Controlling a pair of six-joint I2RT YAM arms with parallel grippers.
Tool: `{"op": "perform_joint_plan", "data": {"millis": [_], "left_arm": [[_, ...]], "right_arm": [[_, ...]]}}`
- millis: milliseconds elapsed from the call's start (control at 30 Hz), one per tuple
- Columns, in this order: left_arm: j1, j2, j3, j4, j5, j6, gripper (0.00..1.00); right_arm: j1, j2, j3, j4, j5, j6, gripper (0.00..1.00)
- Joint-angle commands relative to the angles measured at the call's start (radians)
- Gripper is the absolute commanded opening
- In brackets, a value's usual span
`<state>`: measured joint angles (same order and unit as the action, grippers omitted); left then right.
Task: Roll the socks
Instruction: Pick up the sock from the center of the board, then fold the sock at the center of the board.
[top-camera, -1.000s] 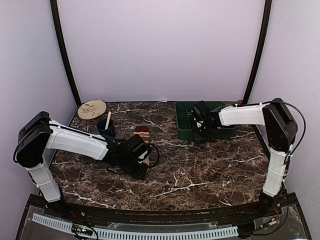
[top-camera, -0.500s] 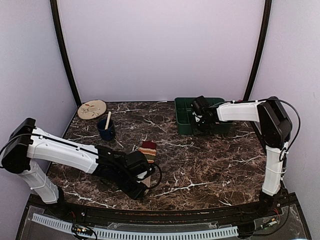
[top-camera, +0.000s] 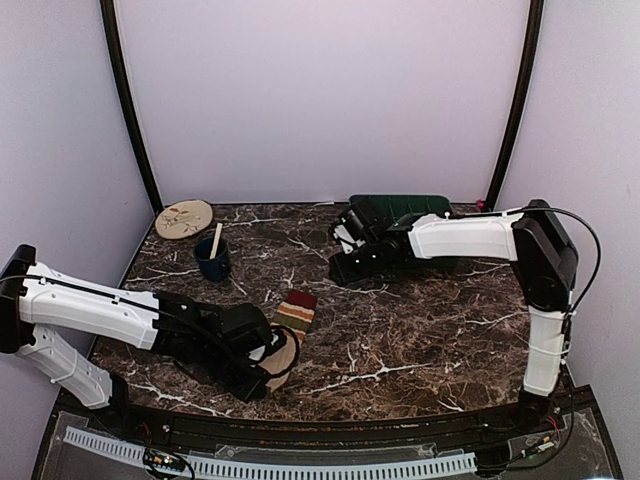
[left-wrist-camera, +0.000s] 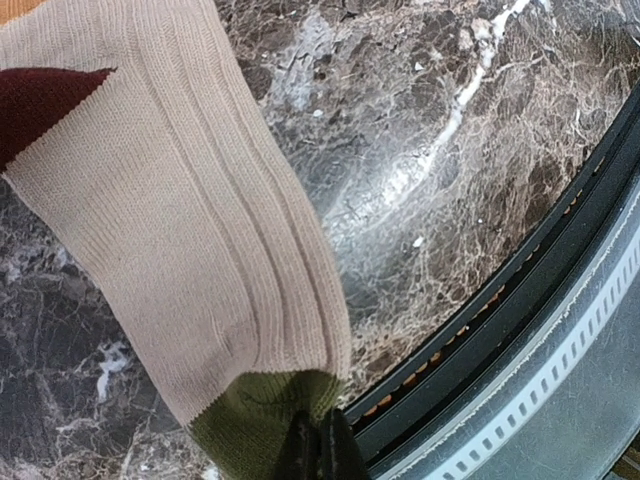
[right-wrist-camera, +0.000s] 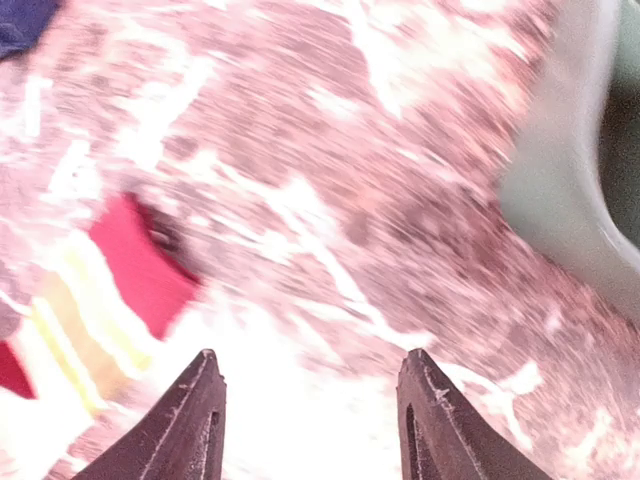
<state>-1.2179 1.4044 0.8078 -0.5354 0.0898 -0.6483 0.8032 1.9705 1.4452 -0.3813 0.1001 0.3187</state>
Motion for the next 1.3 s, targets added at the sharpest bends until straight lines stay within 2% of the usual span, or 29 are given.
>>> {"op": "perform_joint_plan", "data": {"millis": [0,300,400,567,600,667,700,767,800,1033,1267], "left_arm": [[-0.008,-0.013,0.070,-0.092,-0.031,0.013,0.00],[-0.015,0.002,0.166,-0.219,-0.083,0.012,0.00],[-0.015,0.010,0.184,-0.241,-0.090,0.008,0.00],[-0.015,0.024,0.210,-0.258,-0.101,0.000,0.00],[-0.015,0.027,0.212,-0.260,-0.102,-0.001,0.00],[-0.015,0.033,0.218,-0.261,-0.106,-0.002,0.00],[-0.015,0.037,0.222,-0.262,-0.107,-0.002,0.00],[-0.015,0.044,0.232,-0.268,-0.115,-0.002,0.00],[-0.015,0.048,0.240,-0.274,-0.118,0.001,0.00],[-0.015,0.079,0.289,-0.301,-0.126,0.026,0.00],[-0.015,0.109,0.343,-0.340,-0.145,0.046,0.00]], "right_arm": [[0.023,0.052,0.076,0.040,-0.061,-0.004,0.55],[0.073,0.129,0.123,0.063,-0.136,-0.029,0.54],[0.106,0.124,0.119,0.065,-0.152,-0.030,0.51],[0.132,0.042,-0.040,0.200,-0.227,0.099,0.36],[0.134,0.023,-0.081,0.255,-0.252,0.132,0.32],[0.138,-0.009,-0.151,0.331,-0.308,0.199,0.16],[0.144,-0.020,-0.180,0.360,-0.314,0.210,0.12],[0.156,-0.041,-0.229,0.418,-0.326,0.210,0.12],[0.164,-0.048,-0.245,0.441,-0.354,0.296,0.03],[0.204,-0.036,-0.286,0.592,-0.430,0.429,0.00],[0.229,0.010,-0.286,0.658,-0.467,0.495,0.00]]}}
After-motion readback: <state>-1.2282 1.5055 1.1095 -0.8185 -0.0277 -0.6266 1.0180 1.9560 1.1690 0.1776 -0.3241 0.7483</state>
